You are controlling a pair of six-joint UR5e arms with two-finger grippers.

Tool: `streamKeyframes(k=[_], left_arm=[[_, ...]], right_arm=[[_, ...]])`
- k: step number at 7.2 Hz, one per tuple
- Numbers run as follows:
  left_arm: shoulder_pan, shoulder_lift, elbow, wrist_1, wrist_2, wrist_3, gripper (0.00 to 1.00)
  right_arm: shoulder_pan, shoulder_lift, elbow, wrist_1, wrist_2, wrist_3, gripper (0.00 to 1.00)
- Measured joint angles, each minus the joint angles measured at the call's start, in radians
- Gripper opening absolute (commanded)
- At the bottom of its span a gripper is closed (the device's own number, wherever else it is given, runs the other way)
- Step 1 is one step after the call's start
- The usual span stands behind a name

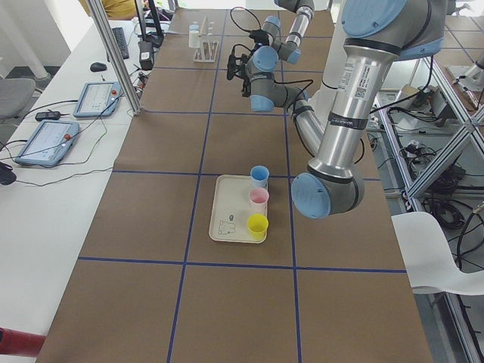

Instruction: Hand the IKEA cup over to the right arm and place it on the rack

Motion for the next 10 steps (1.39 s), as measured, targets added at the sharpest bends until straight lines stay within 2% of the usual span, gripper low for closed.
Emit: streamKeyframes(k=[2, 4, 6, 8, 10], left_arm=[[-0.073, 0.103, -0.096, 0.134, -0.004, 0.208, 1.00], [-0.196, 0.241, -0.133, 0.152, -0.044, 0.430, 1.00], [-0.379, 0.344, -0.109, 0.149, -0.142, 0.691, 1.00], [-0.542, 0.396, -0.035, 0.146, -0.246, 0.940, 1.00], [-0.608, 0.413, 0.004, 0.145, -0.307, 1.040, 1.00]], right_arm=[[0.084, -0.001, 0.087, -0.310, 0.004, -0.103, 0.29], [0.170, 0.002, 0.197, -0.668, 0.004, -0.243, 0.29], [0.277, 0.006, 0.269, -0.987, 0.005, -0.507, 0.28], [0.421, -0.002, 0.289, -1.170, 0.000, -0.845, 0.28], [0.574, -0.034, 0.289, -1.243, -0.029, -1.271, 0.28]])
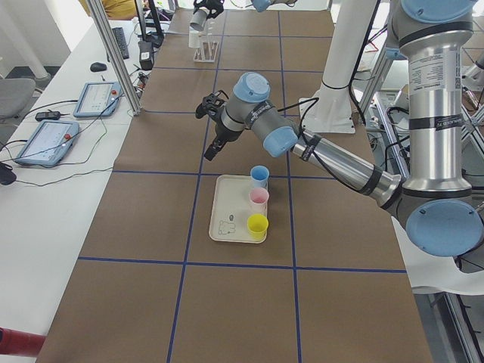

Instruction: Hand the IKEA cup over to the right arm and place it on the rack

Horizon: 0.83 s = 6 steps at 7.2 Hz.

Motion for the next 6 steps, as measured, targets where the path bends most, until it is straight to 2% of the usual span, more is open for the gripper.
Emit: streamKeyframes(k=[2, 3, 4, 6], left_arm=[[-0.009, 0.005, 0.007, 0.000, -0.012, 0.013, 1.00], [-0.009, 0.005, 0.007, -0.001, -0.013, 0.012, 1.00], [-0.010, 0.005, 0.007, -0.001, -0.013, 0.011, 1.00], [-0.011, 0.005, 0.007, -0.001, -0.013, 0.009, 1.00]], right_arm=[[0.074, -0.075, -0.018, 0.022, -0.099, -0.360, 0.23], [0.087, -0.122, -0.053, 0.089, -0.151, -0.478, 0.23], [0.096, -0.168, -0.123, 0.223, -0.177, -0.557, 0.23], [0.130, -0.208, -0.335, 0.541, -0.188, -0.670, 0.24]])
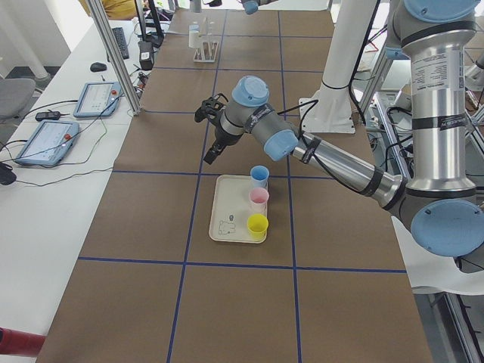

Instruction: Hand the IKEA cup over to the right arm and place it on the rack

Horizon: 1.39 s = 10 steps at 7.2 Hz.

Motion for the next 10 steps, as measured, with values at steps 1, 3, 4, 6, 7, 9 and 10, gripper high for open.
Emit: streamKeyframes(k=[1, 3, 4, 6, 7, 9, 10], left_arm=[[0.000, 0.000, -0.001, 0.000, 0.000, -0.001, 1.00], [0.000, 0.001, -0.001, 0.000, 0.000, -0.002, 1.00], [0.000, 0.001, 0.000, 0.000, 0.000, -0.002, 1.00], [0.001, 0.001, 0.001, 0.000, 0.000, -0.002, 1.00], [0.001, 0.000, 0.001, 0.000, 0.000, -0.002, 1.00], [0.002, 0.000, 0.002, 0.000, 0.000, -0.003, 1.00], [0.002, 0.000, 0.002, 0.000, 0.000, -0.003, 1.00]], right_arm=[[0.017, -0.002, -0.092, 0.109, 0.000, -0.035, 0.24], [0.026, 0.003, -0.189, 0.210, -0.003, -0.056, 0.24], [0.024, 0.011, -0.207, 0.221, -0.007, -0.057, 0.25], [0.012, 0.035, -0.241, 0.228, -0.035, -0.055, 0.25], [0.002, 0.044, -0.253, 0.230, -0.051, -0.053, 0.26], [-0.021, 0.045, -0.260, 0.232, -0.070, -0.046, 0.26], [-0.026, 0.039, -0.262, 0.234, -0.080, -0.045, 0.26]])
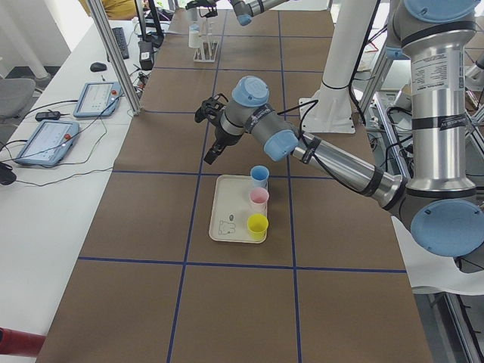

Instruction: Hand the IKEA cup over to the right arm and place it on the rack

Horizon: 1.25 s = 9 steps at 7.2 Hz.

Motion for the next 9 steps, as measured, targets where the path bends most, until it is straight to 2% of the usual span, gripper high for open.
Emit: streamKeyframes(k=[3, 7, 9], left_arm=[[-0.001, 0.000, 0.000, 0.000, 0.000, 0.000, 1.00], [-0.001, 0.001, 0.000, 0.000, 0.000, 0.000, 1.00], [-0.001, 0.001, 0.000, 0.000, 0.000, 0.000, 1.00]], right_arm=[[-0.012, -0.005, -0.008, 0.003, -0.020, 0.002, 0.30], [-0.033, -0.018, -0.008, 0.004, -0.048, 0.001, 0.30], [-0.039, -0.026, -0.008, 0.005, -0.052, -0.001, 0.48]])
